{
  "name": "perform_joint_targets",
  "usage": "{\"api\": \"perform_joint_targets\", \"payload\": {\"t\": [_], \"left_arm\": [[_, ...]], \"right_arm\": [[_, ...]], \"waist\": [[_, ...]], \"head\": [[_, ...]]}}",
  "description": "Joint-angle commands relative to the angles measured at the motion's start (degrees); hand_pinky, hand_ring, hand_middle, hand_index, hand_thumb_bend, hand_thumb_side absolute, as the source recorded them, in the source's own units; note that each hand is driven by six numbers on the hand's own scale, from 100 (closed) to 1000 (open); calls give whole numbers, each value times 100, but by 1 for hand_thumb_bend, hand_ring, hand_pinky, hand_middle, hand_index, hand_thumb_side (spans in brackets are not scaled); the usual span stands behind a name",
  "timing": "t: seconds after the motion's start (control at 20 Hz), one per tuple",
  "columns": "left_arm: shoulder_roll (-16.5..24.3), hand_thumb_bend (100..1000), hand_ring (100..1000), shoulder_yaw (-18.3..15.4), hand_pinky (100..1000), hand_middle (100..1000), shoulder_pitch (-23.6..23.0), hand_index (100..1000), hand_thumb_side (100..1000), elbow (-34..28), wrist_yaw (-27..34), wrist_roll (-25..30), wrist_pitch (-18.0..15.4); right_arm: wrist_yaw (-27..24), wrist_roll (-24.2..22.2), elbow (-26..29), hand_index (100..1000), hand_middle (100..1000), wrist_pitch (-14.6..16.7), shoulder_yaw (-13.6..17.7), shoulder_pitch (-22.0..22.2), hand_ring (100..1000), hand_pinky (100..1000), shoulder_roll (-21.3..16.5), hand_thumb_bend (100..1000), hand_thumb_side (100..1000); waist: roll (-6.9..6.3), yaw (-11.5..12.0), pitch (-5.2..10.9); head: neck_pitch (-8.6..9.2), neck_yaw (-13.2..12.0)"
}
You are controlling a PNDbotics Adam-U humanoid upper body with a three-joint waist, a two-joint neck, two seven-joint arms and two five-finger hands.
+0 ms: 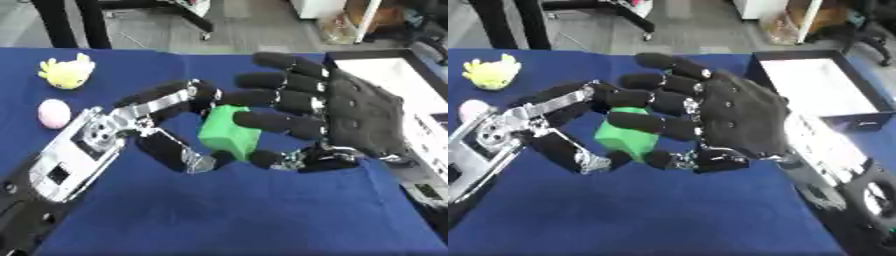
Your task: Pick up the objects with one hand, pass them to the other hand, and then place them into the box on the other side of the table.
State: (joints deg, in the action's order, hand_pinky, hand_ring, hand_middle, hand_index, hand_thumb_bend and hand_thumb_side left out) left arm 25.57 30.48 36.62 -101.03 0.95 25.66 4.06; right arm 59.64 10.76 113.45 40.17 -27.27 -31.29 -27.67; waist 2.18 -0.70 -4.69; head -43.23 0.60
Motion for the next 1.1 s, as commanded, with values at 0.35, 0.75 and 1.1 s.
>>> {"api": "perform_joint_targets", "payload": {"t": [0.35,0.75,1.1], "left_arm": [[-150,100,429,19,521,316,237,594,109,-71,7,14,11],[-139,100,432,-52,527,319,249,597,119,-113,-30,12,-2],[61,100,432,-152,529,318,162,597,118,-46,-105,-61,-31]], "right_arm": [[-130,14,114,999,833,-92,14,-35,851,934,-84,300,100],[-126,83,114,1000,831,-130,-14,14,844,929,-111,280,100],[-176,38,114,1000,841,-78,5,15,848,930,-167,298,102]], "waist": [[-4,-19,90],[0,-37,93],[-9,-62,95]], "head": [[-24,-9],[-22,-25],[-18,-21]]}}
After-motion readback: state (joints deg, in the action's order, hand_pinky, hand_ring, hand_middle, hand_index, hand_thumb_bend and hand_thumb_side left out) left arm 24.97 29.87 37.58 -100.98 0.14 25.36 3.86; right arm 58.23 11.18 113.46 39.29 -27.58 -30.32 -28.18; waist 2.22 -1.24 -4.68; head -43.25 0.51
